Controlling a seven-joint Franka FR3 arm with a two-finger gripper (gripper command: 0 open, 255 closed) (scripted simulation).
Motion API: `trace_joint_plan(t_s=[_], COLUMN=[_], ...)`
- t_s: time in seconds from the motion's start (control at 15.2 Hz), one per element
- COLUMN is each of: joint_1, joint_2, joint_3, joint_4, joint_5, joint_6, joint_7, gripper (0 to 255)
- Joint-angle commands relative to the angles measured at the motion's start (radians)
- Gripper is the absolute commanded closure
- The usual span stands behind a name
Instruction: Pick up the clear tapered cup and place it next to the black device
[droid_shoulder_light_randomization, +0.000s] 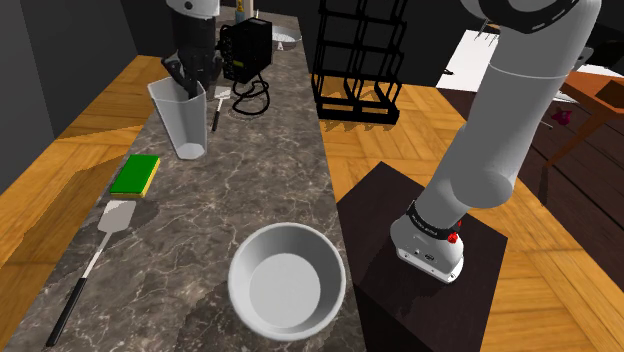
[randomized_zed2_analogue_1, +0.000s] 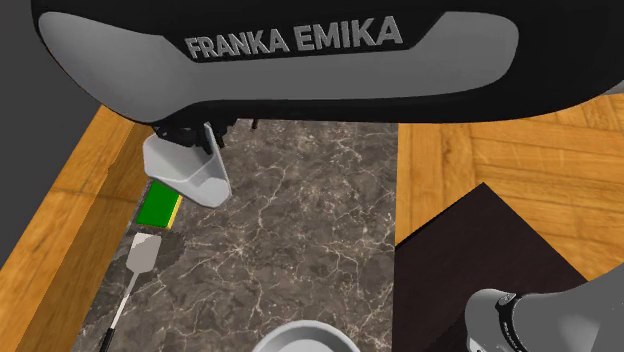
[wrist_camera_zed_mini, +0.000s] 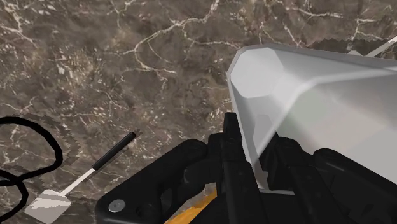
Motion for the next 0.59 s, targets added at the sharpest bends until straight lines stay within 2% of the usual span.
trace_joint_plan(t_s=[0.0,0.53], joint_1=[0.0,0.001], joint_2=[-0.005,-0.011], joint_3=[0.001,0.001], joint_4=[0.018,0.118], joint_5=[0.001,-0.001], joint_6=[-0.023,-0.128], joint_7=[0.003,0.012], gripper=[255,255])
